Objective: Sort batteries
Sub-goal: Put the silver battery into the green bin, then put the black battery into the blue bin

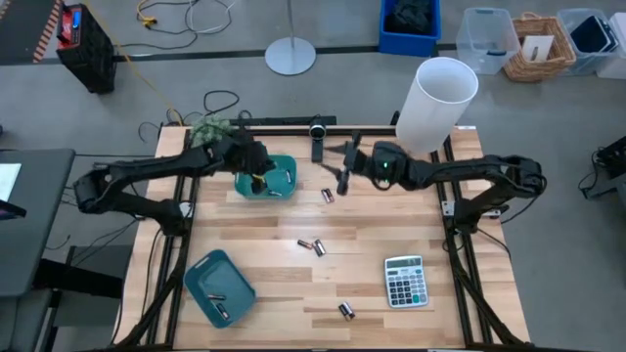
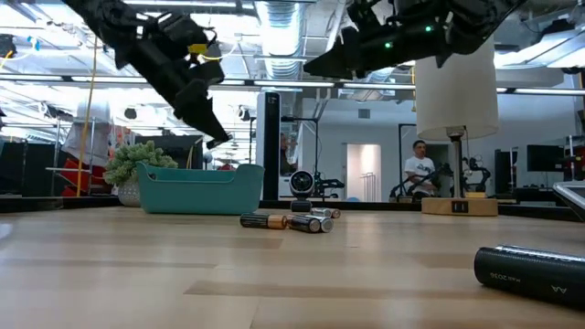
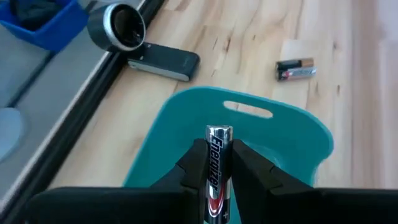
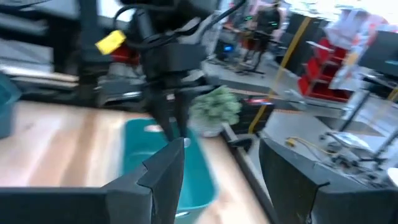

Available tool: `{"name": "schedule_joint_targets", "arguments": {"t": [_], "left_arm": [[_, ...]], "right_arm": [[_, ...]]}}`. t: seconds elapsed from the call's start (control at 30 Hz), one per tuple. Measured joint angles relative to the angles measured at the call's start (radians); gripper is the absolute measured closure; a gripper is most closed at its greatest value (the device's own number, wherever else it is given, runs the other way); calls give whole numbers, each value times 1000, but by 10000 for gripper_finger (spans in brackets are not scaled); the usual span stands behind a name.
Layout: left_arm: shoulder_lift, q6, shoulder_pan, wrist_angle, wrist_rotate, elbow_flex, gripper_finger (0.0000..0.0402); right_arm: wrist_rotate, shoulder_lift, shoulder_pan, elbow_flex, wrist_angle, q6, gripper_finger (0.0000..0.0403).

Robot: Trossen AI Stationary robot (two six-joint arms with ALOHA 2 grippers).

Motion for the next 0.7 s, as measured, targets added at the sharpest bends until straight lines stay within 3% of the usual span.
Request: {"name": "schedule_joint_targets", "arguments": {"t": [0.13, 0.27, 0.43, 0.6, 0.7], "left_arm": [[7, 23, 66, 22, 165, -14, 354], [61, 69, 73, 33, 174, -17, 339], [135, 71, 73, 74, 180, -16, 283], [142, 67, 69, 84, 183, -16, 219], [105, 26, 69, 88, 182, -16, 202]], "right_arm": [[-51, 0, -42, 36, -17, 46, 180], [-52, 9, -59, 83, -98, 111, 180], [-57, 63, -56, 187, -348, 179, 180], [-82, 169, -2, 269, -555, 176, 180], [-83, 209, 42, 300, -586, 157, 180]]}}
